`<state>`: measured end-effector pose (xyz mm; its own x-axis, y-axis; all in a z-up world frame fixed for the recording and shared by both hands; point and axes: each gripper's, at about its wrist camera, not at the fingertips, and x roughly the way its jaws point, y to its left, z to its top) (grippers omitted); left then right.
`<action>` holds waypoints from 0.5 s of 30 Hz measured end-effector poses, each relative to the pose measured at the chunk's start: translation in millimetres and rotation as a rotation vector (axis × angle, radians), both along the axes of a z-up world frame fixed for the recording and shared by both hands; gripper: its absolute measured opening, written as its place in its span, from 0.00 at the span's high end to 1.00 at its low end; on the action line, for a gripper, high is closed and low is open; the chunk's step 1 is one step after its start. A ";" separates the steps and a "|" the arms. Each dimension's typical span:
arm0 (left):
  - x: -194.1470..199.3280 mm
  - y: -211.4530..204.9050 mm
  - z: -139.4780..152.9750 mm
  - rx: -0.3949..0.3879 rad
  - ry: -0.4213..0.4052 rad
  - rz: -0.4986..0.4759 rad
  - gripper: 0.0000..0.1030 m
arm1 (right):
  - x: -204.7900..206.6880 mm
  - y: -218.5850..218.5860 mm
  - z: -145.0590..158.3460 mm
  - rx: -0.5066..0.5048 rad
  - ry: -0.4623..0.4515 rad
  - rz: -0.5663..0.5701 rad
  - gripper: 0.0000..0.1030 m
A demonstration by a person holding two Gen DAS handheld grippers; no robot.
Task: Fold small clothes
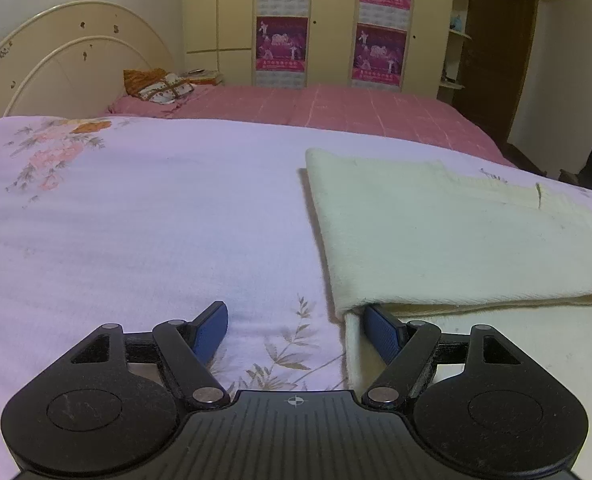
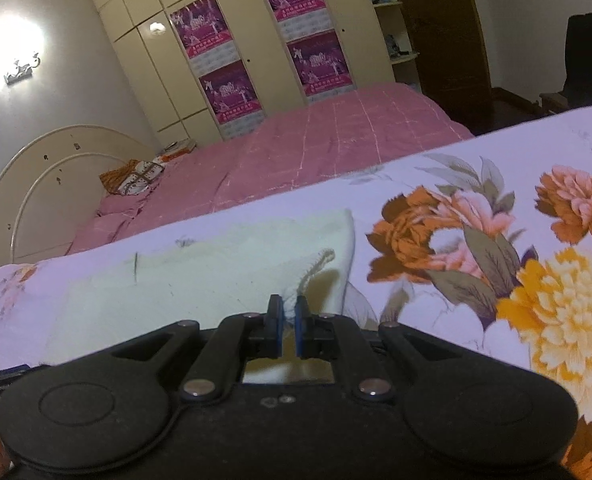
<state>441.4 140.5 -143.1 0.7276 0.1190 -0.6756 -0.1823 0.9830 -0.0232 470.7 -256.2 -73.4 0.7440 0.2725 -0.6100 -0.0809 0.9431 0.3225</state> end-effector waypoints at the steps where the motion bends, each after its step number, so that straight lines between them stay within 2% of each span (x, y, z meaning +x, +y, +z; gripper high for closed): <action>1: 0.4 0.0 0.2 0.002 0.001 -0.002 0.27 | -0.9 0.2 -1.4 -0.005 0.004 0.002 0.94; 8: 0.3 -1.9 -0.7 0.007 0.005 -0.005 0.27 | -4.3 1.0 -7.2 -0.012 0.019 0.000 0.94; 12: 2.9 -4.1 -0.6 0.021 0.027 -0.020 0.27 | -4.5 6.0 -14.9 -0.075 0.049 -0.004 0.93; 15: 1.1 1.6 7.7 0.032 0.046 -0.054 0.27 | -0.1 7.1 -22.2 -0.087 0.072 -0.019 0.93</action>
<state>442.5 142.1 -135.3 0.7017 0.1031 -0.7050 -0.1296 0.9914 0.0160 470.6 -249.1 -95.6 0.7019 0.2025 -0.6829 -0.0422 0.9689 0.2439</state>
